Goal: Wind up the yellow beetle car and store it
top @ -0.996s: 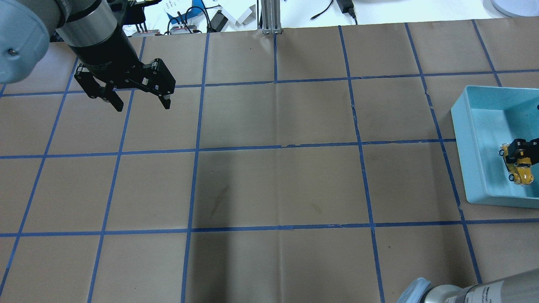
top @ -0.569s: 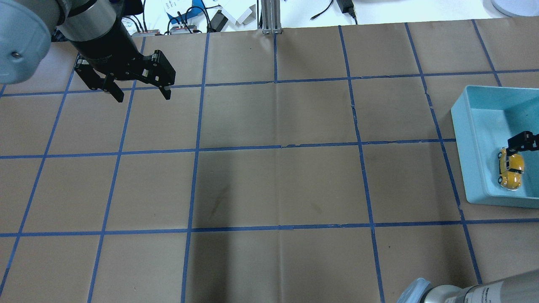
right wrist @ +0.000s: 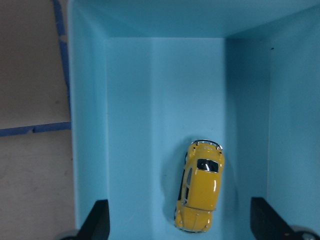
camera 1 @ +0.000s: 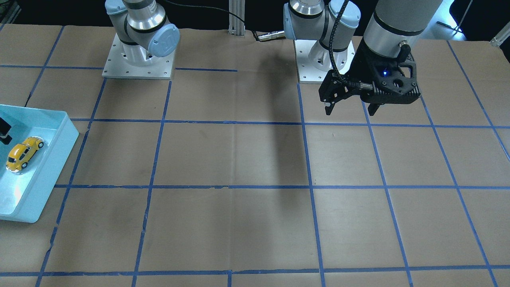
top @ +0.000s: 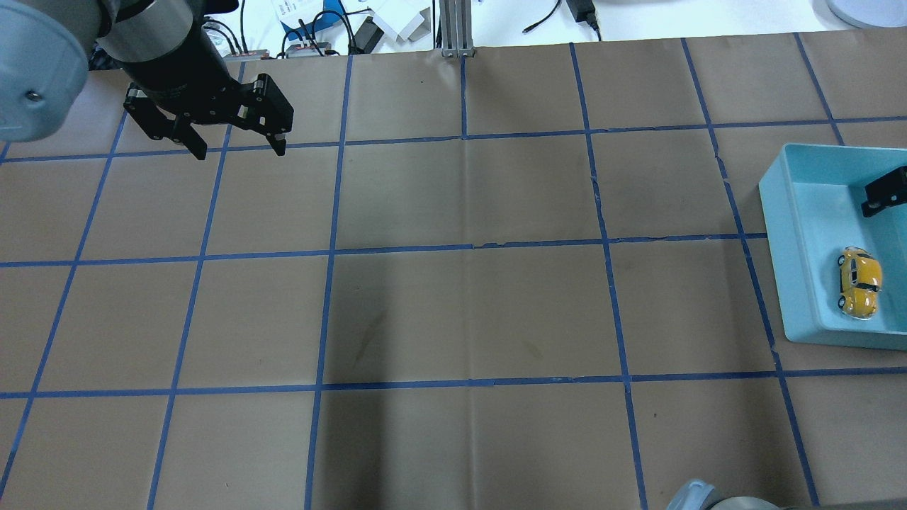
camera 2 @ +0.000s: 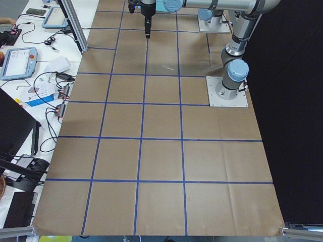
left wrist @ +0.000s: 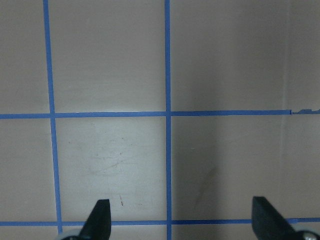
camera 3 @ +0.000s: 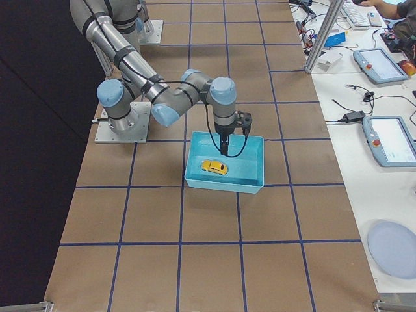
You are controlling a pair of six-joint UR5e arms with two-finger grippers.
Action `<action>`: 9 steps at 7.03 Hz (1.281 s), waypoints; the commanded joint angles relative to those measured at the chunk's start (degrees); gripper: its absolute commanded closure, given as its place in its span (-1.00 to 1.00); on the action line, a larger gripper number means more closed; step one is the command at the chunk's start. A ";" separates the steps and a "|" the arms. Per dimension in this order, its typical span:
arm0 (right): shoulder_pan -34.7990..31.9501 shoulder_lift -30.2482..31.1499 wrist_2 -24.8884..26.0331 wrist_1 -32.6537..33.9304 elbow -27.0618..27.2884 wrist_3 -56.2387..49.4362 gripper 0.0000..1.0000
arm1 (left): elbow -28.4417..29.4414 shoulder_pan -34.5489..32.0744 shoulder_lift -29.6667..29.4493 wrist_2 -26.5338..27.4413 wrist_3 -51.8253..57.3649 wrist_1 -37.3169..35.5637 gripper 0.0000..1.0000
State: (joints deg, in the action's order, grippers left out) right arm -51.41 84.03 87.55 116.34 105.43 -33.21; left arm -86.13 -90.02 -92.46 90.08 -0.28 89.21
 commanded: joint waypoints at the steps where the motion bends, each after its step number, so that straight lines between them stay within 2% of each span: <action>1: -6.83 3.32 0.08 -15.72 -8.70 8.10 -1.00 | 0.00 0.02 -0.01 0.00 0.02 0.35 -1.00; 3: -17.26 4.90 0.78 -25.60 -15.05 22.06 -1.00 | 0.00 0.11 0.08 0.00 0.02 0.27 -1.00; 5: -26.59 5.70 1.04 -28.44 -17.35 33.60 -1.00 | -0.09 0.19 0.08 0.09 0.10 0.44 -1.00; 8: -28.65 8.16 1.49 -30.02 -16.49 34.43 -1.00 | 0.00 0.28 0.17 0.00 0.10 0.44 -1.00; 9: -31.35 7.99 1.57 -29.59 -16.13 35.92 -1.00 | -0.09 0.28 0.17 0.00 0.10 0.53 -1.00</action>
State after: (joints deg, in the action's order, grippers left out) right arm -80.54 91.75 89.11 86.76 88.91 1.47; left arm -86.15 -89.74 -92.31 90.10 -0.18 89.67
